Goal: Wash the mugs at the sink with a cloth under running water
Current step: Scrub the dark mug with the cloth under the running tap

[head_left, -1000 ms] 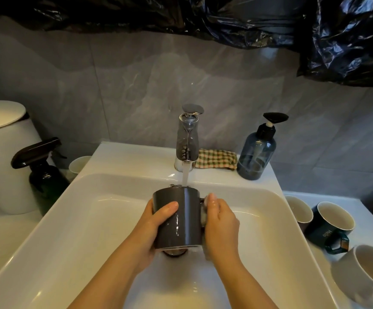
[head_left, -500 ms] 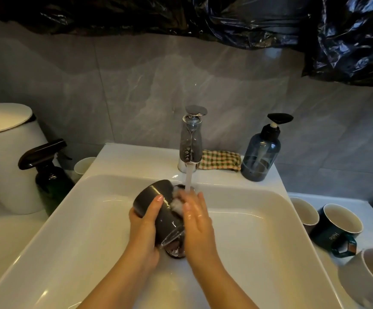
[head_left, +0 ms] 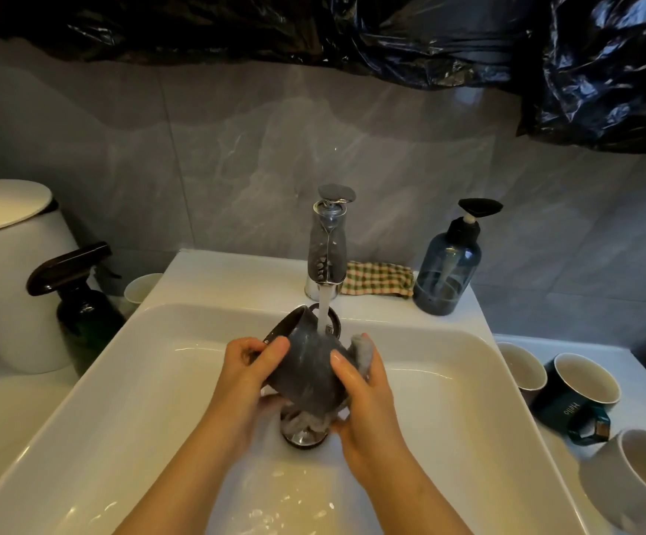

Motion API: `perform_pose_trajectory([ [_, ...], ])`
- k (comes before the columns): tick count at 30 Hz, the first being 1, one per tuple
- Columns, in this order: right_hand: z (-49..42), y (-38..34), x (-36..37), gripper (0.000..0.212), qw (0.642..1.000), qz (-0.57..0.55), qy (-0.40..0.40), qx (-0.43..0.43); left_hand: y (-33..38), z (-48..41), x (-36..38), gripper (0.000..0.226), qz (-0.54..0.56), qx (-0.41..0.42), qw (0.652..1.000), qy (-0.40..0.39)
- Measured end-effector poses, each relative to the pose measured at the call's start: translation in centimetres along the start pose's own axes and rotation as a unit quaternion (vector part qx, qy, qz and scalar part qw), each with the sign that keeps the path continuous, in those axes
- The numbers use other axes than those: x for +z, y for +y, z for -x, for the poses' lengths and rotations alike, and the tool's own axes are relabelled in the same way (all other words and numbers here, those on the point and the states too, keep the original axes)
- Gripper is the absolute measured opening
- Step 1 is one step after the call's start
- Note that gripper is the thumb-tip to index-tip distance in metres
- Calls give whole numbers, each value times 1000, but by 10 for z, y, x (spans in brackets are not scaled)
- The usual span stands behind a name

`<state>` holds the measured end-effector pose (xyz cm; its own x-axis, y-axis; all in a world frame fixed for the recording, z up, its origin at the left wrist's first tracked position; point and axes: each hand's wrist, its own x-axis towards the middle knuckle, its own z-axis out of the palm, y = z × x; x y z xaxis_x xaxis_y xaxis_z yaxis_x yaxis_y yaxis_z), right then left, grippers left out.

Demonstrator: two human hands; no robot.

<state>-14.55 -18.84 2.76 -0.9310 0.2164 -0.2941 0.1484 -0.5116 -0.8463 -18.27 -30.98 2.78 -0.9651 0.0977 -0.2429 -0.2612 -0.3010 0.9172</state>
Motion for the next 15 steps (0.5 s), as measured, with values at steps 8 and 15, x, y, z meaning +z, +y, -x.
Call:
perform_pose_trajectory([
  [8, 3, -6, -9, 30, 979, 146, -46, -136, -5, 7, 0, 63, -71, -103, 985, -114],
  [15, -2, -8, 5, 21, 987, 119, 17, -107, -3, 5, -5, 56, -21, -156, 982, -105],
])
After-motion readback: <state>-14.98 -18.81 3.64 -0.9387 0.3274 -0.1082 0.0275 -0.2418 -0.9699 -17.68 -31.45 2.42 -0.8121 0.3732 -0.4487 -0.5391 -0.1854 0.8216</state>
